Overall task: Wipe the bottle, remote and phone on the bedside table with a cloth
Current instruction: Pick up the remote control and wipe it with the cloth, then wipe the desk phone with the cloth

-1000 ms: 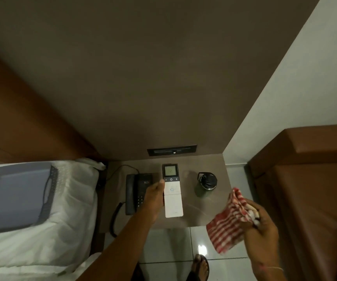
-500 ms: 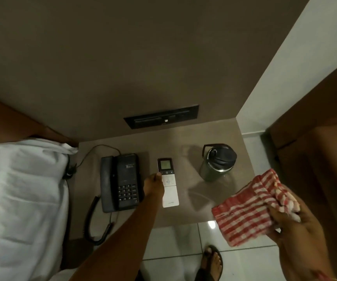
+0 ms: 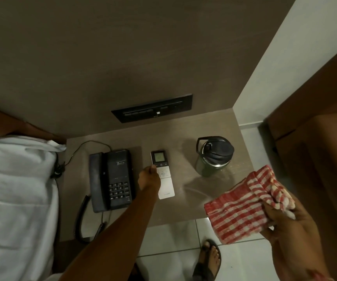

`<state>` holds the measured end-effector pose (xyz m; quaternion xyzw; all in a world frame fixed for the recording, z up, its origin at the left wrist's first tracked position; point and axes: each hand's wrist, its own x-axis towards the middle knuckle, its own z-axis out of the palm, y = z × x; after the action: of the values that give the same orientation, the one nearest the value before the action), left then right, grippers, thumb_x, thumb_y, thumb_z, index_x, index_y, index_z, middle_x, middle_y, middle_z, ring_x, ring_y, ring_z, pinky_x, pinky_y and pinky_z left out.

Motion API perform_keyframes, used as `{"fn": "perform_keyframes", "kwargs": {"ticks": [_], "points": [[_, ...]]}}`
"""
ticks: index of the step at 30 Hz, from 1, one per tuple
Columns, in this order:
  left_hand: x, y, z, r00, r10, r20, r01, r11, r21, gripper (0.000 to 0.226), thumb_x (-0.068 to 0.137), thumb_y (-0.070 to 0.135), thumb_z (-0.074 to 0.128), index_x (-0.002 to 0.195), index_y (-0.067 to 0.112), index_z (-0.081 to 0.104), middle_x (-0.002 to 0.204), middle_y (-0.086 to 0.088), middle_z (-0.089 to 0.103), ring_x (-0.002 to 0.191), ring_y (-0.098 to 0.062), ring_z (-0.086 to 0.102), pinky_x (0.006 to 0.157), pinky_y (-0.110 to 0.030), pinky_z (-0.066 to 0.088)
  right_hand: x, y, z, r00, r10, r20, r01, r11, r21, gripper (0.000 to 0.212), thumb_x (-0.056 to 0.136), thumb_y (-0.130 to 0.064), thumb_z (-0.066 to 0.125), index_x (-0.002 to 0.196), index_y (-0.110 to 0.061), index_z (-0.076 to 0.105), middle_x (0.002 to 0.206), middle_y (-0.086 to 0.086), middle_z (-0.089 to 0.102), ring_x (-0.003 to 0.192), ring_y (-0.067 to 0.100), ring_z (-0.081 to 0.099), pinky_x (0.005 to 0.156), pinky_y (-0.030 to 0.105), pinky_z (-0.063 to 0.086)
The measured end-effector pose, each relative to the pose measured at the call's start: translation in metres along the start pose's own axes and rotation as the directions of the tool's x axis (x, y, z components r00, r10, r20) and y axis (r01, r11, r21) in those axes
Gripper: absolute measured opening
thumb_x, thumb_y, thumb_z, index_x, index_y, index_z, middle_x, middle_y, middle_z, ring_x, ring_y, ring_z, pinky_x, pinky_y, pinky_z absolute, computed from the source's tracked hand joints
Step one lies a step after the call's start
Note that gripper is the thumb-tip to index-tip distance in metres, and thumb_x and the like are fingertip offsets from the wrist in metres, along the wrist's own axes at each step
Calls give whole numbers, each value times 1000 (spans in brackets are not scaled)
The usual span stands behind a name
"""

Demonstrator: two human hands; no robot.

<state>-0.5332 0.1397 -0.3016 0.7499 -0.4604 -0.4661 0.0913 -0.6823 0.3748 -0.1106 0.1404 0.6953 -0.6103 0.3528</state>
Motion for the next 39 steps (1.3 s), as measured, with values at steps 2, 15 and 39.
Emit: {"fn": "perform_keyframes", "kwargs": {"ticks": [2, 15, 39], "points": [[1, 0, 0, 1000, -4, -19, 4, 1000, 19, 32, 102, 34, 50, 118, 14, 69, 114, -19, 71, 98, -37, 67, 88, -47, 58, -1, -1, 1, 1000, 23, -11, -23, 1000, 10, 32, 92, -6, 54, 89, -36, 62, 99, -4, 64, 90, 22, 60, 77, 41, 50], [-3, 5, -24, 991, 122, 63, -134, 959, 250, 31, 102, 32, 49, 117, 21, 73, 123, -17, 71, 110, -38, 66, 90, -37, 54, -17, 7, 31, 986, 153, -67, -154, 988, -11, 35, 92, -2, 54, 123, -19, 55, 120, 10, 58, 112, 35, 53, 93, 52, 45], [150, -90, -259, 781, 524, 340, -606, 502, 617, 114, 75, 83, 39, 160, 15, 5, 169, -11, -2, 155, -28, -12, 126, -52, 6, -72, 138, 243, 906, -331, 262, 422, 727, -541, 28, 89, -6, 58, 106, -28, 63, 98, -7, 65, 89, 4, 58, 76, 28, 47]]}}
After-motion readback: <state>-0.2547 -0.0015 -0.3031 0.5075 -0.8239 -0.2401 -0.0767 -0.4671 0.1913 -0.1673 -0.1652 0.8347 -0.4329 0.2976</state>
